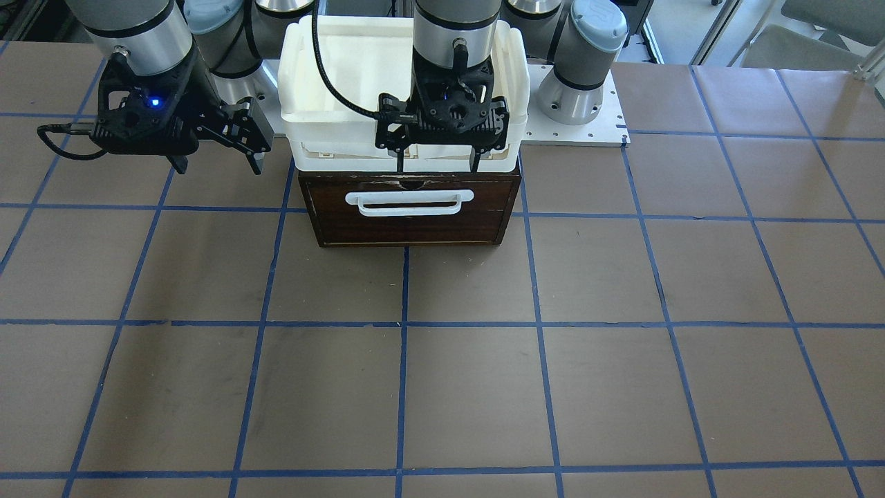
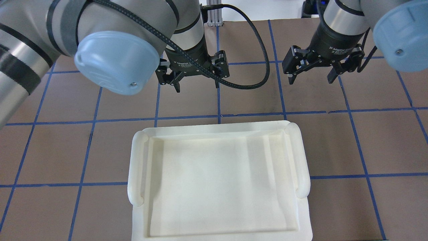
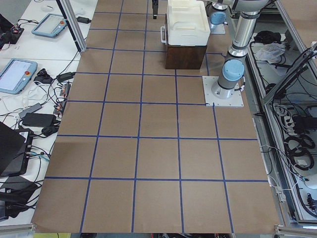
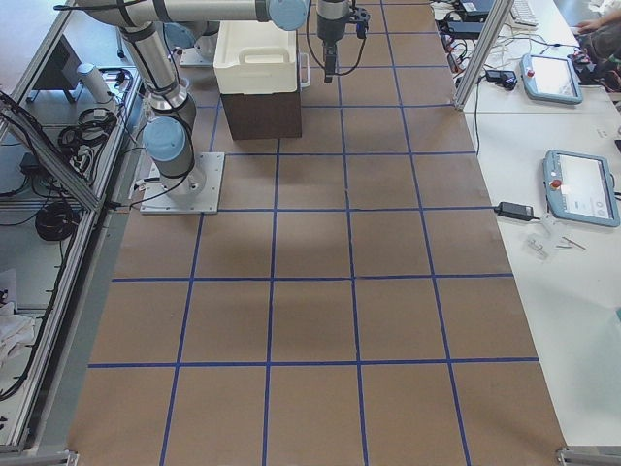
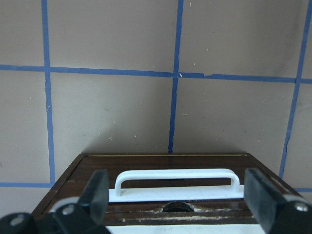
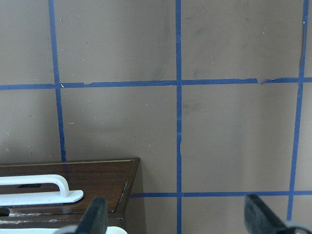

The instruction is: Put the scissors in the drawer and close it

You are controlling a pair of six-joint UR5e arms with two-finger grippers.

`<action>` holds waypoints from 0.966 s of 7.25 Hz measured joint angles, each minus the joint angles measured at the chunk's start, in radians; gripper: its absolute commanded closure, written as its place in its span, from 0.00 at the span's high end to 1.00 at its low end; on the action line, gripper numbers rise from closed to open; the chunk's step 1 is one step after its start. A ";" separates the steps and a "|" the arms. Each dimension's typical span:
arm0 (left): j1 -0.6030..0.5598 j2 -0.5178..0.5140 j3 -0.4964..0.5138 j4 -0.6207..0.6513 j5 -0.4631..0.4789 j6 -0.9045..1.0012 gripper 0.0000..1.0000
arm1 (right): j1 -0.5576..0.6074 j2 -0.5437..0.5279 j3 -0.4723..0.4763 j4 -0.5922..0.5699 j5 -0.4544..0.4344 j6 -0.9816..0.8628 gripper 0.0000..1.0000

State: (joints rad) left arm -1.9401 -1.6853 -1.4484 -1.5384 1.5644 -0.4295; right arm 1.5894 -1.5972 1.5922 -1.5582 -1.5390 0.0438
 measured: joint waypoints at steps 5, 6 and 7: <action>0.210 0.100 0.008 -0.093 0.012 0.419 1.00 | 0.001 -0.017 0.005 0.004 -0.050 0.011 1.00; 0.249 0.125 0.004 -0.095 0.015 0.452 1.00 | 0.001 -0.018 0.005 0.003 -0.048 0.009 1.00; 0.269 0.143 -0.003 -0.100 0.017 0.464 1.00 | 0.001 -0.018 0.006 0.003 -0.047 0.008 1.00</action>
State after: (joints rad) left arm -1.6715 -1.5420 -1.4512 -1.6382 1.5816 0.0345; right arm 1.5904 -1.6151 1.5981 -1.5550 -1.5865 0.0517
